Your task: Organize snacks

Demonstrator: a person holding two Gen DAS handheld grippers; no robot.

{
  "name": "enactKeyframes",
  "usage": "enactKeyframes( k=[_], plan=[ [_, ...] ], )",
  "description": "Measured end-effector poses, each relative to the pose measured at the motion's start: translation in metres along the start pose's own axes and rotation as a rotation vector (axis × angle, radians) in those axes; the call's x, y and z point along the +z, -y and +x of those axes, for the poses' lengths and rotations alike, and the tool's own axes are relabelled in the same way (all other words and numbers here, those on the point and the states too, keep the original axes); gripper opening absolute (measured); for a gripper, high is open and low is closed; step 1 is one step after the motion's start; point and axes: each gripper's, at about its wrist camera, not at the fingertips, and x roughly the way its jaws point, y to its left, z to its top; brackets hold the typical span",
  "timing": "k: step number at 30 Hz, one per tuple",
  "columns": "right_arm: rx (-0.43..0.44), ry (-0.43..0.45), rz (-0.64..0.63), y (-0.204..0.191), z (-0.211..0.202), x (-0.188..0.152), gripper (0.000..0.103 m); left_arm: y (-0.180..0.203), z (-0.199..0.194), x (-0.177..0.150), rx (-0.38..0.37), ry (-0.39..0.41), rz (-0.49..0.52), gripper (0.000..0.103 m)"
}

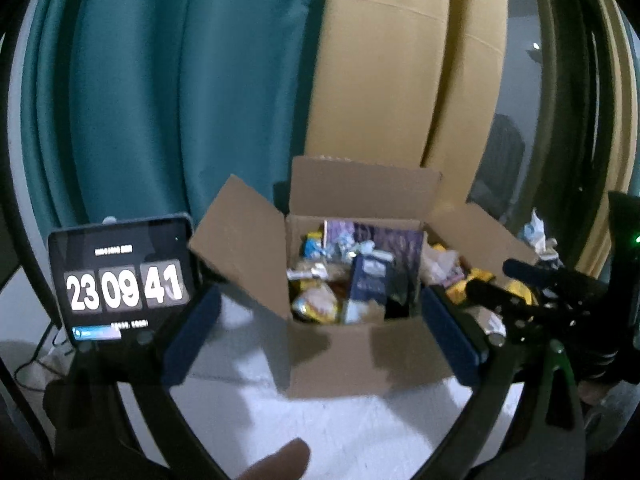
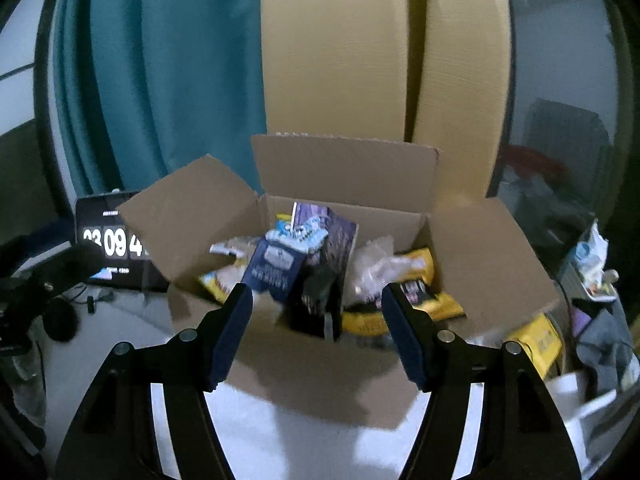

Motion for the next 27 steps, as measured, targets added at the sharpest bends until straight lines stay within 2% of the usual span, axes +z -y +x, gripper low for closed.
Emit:
enactKeyframes(
  k=[9, 15, 27],
  plan=[
    [-0.019, 0.026, 0.001, -0.005, -0.051, -0.036, 0.07, 0.014, -0.044, -0.032, -0.019, 0.036, -0.005, 0.101],
    [-0.02, 0.036, 0.031, -0.007, -0.084, -0.062, 0.07, 0.033, -0.076, -0.048, -0.043, 0.055, 0.036, 0.101],
    [-0.066, 0.121, 0.019, -0.023, -0.164, -0.086, 0.07, 0.056, -0.152, -0.062, -0.066, 0.139, 0.059, 0.101]
  ],
)
